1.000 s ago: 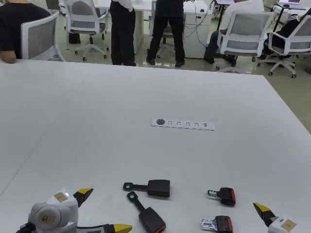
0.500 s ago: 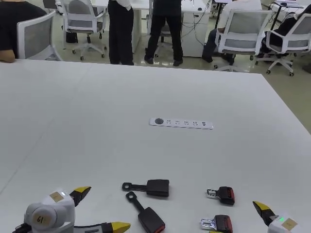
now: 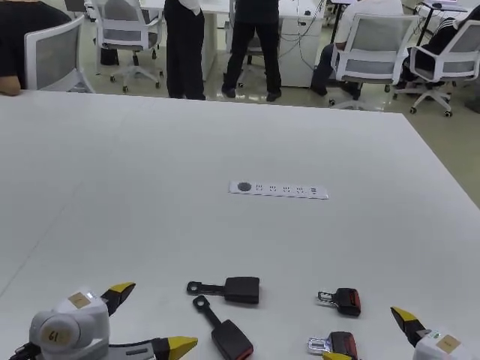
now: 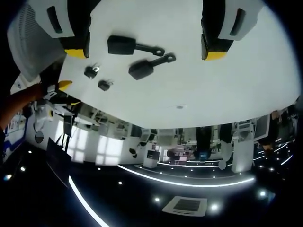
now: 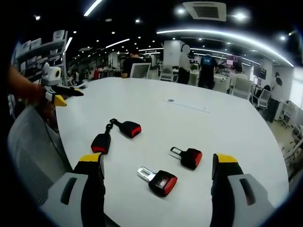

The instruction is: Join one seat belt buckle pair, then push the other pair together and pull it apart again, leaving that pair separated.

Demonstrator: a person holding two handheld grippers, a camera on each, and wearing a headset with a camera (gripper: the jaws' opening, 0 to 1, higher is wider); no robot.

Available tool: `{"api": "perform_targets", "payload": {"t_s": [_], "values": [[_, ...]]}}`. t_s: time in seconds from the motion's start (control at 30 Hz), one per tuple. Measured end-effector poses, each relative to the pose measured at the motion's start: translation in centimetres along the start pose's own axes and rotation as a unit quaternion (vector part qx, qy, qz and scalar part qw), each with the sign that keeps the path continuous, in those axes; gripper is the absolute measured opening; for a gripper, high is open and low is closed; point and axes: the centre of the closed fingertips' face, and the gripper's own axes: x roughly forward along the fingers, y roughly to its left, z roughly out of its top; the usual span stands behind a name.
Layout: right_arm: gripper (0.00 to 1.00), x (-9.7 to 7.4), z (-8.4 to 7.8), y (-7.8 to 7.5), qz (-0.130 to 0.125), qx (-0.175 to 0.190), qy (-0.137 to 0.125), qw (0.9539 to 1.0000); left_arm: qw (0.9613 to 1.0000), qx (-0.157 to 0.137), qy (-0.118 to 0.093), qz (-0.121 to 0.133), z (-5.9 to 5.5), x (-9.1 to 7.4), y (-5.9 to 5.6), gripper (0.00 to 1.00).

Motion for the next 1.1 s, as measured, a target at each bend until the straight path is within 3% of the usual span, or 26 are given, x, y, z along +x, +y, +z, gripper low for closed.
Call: {"api": "perform_targets", "payload": {"t_s": [0.6, 0.77, 1.1], "values": [[0.96, 0.0, 0.9, -0.1, 0.001, 0.002, -0.011, 0.9999, 0.9999, 0.013, -0.007, 0.001, 1.3, -0.8, -0.3, 1.0], [0.96, -0.1, 1.4, -0.3, -0.002, 0.003, -0.02, 0.9998, 0.9998, 0.014, -0.012, 0.003, 1.8, -1.0, 0.1, 1.0], [0.97, -0.4, 1.5, -0.4, -0.007, 0.005, -0.024, 0.9997, 0.9997, 0.018, -0.015, 0.003, 1.8, -1.2, 0.3, 1.0]]}}
